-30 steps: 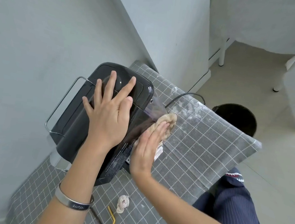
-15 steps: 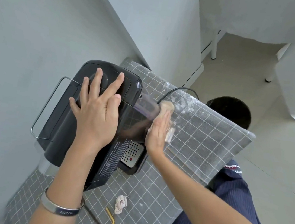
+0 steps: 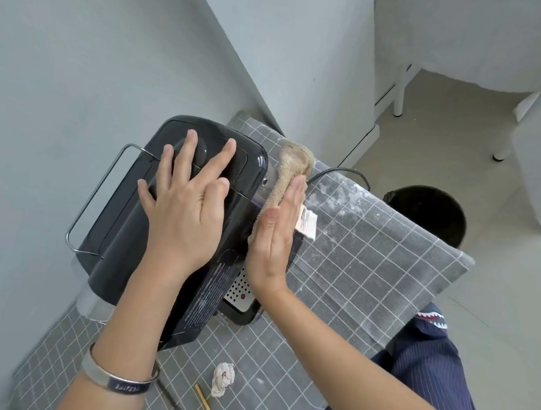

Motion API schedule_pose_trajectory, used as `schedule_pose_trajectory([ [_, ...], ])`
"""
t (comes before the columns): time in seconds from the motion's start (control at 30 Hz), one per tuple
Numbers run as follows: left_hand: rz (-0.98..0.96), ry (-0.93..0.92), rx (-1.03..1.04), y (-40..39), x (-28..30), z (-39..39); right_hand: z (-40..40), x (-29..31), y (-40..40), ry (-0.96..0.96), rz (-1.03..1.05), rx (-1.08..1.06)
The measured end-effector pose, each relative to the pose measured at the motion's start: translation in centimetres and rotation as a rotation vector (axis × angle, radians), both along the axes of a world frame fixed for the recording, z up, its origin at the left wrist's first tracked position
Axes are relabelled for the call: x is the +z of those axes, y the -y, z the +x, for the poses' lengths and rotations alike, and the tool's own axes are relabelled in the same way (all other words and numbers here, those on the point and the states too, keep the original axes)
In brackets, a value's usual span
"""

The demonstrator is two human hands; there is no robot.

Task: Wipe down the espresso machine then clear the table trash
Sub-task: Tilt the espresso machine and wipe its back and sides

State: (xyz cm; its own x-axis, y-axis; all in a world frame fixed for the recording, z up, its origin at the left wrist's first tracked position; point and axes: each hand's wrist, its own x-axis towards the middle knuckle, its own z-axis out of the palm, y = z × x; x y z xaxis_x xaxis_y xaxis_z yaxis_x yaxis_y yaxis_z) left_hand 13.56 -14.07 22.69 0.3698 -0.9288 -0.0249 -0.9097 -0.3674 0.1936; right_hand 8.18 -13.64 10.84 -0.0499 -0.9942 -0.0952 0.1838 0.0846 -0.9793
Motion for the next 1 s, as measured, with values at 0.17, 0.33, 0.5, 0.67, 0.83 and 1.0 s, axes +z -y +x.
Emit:
schedule_pose_trajectory([
  [0.17,-0.011,0.005,-0.006,-0.5,-0.1,-0.5,-2.2,-0.7,-1.0,0.096,0.092,-0.176],
  [0.33,-0.011,0.01,-0.006,-0.4,0.0,-0.5,-1.2,-0.5,2.2,-0.016,0.138,-0.185],
  [0.5,-0.018,0.011,-0.006,-0.5,0.0,-0.4,-0.7,2.4,1.6,0.07,0.196,-0.009],
  [0.67,-0.017,0.018,-0.006,-0.2,-0.1,-0.2,-1.5,3.3,3.9,0.066,0.007,-0.004],
  [0.83,-0.021,0.007,-0.004,-0.2,-0.1,-0.2,-2.7,-1.4,8.3,0.125,0.026,0.176],
  [1.0,-0.028,0.01,0.001,-0.3,-0.2,-0.3,-2.0,-8.8,6.0,-0.01,0.246,0.149],
])
